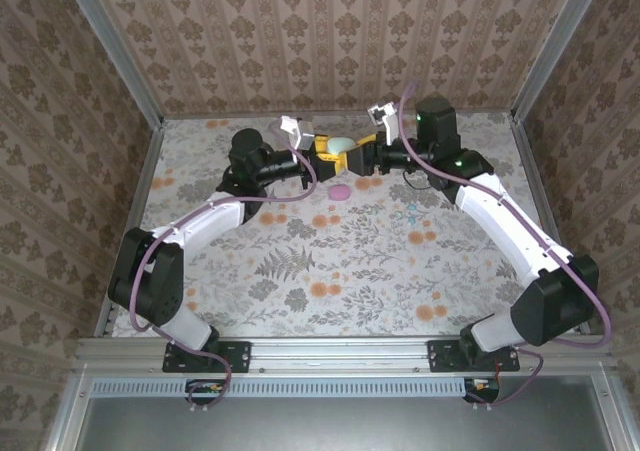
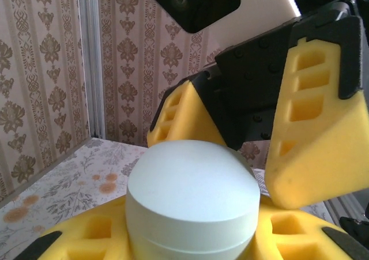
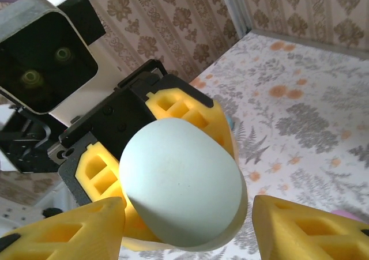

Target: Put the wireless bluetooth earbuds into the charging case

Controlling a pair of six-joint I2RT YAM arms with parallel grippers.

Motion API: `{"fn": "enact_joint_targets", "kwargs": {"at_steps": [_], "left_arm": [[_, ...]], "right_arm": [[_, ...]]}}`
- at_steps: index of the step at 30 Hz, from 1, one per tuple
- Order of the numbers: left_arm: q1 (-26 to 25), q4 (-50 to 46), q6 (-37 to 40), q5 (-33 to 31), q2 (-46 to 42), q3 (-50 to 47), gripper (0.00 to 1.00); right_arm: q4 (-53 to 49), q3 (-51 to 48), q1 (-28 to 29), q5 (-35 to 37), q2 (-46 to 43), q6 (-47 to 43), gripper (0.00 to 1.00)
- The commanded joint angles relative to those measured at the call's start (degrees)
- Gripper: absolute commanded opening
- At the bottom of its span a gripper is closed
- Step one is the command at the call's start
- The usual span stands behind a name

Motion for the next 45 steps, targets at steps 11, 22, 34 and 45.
{"fn": "enact_joint_targets", "kwargs": {"at_steps": [11, 22, 34, 45], "left_arm": [[-1.4, 5.6, -2.5, 1.2, -1.3, -0.9, 0.28], [-1.7, 7.0, -1.9, 1.8, -1.9, -2.7, 0.27], [-1.7, 6.5, -0.3, 1.0, -1.7, -3.5, 0.27], [-1.2, 6.0, 1.5, -2.1, -3.1, -5.8, 0.27]], "right_arm": [[-2.9, -1.0, -0.2, 7.0, -2.3, -5.1, 0.6], [-1.9, 3.3, -0.4, 7.4, -0.5, 0.9, 0.6], [-8.1, 11.3, -1.2, 7.7, 3.1, 7.6, 0.61], [-6.4, 9.1, -8.0, 3.7, -2.3, 15.1, 0.61]]}}
